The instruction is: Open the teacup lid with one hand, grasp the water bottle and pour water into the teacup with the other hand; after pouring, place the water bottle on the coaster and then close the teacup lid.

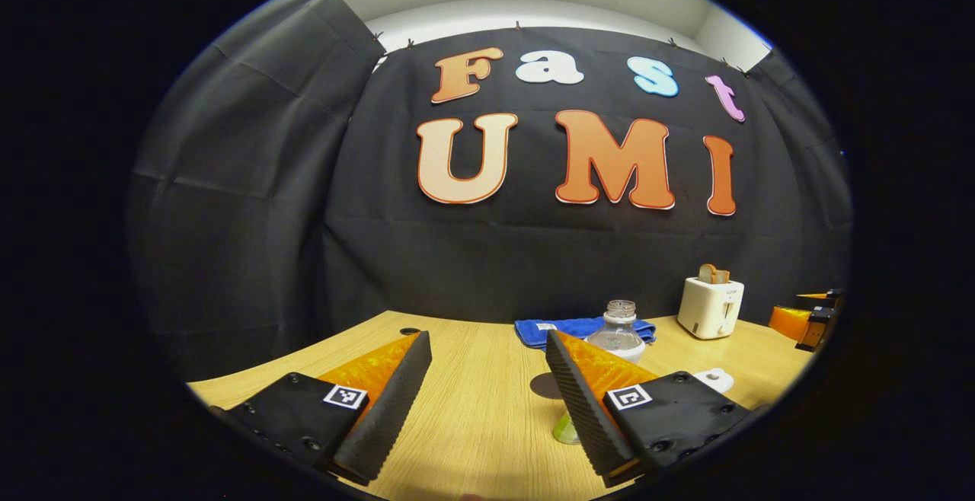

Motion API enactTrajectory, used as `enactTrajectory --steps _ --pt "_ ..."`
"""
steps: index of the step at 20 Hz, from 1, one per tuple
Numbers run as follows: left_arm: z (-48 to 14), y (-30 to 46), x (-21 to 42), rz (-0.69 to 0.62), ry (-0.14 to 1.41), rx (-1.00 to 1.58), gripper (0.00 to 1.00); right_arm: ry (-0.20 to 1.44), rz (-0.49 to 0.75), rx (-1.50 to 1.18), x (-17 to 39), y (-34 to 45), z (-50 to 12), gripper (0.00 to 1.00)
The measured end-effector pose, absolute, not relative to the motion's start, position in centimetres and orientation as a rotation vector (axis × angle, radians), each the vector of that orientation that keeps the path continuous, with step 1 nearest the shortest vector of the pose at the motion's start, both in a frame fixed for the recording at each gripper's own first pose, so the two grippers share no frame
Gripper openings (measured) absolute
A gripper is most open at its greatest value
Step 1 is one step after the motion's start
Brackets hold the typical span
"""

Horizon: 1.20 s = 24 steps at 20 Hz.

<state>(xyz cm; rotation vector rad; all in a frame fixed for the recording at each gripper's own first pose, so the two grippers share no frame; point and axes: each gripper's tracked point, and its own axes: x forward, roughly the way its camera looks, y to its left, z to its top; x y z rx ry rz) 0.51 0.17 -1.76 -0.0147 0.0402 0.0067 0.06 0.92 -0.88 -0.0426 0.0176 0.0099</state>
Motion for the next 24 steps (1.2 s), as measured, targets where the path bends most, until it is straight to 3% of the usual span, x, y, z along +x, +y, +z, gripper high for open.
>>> enactTrajectory --steps 24 --pt "-4.2 2.2 2.4 0.038 0.086 0.002 0.99 0.268 0.076 -0.121 6.1 6.2 -10.5 0.96"
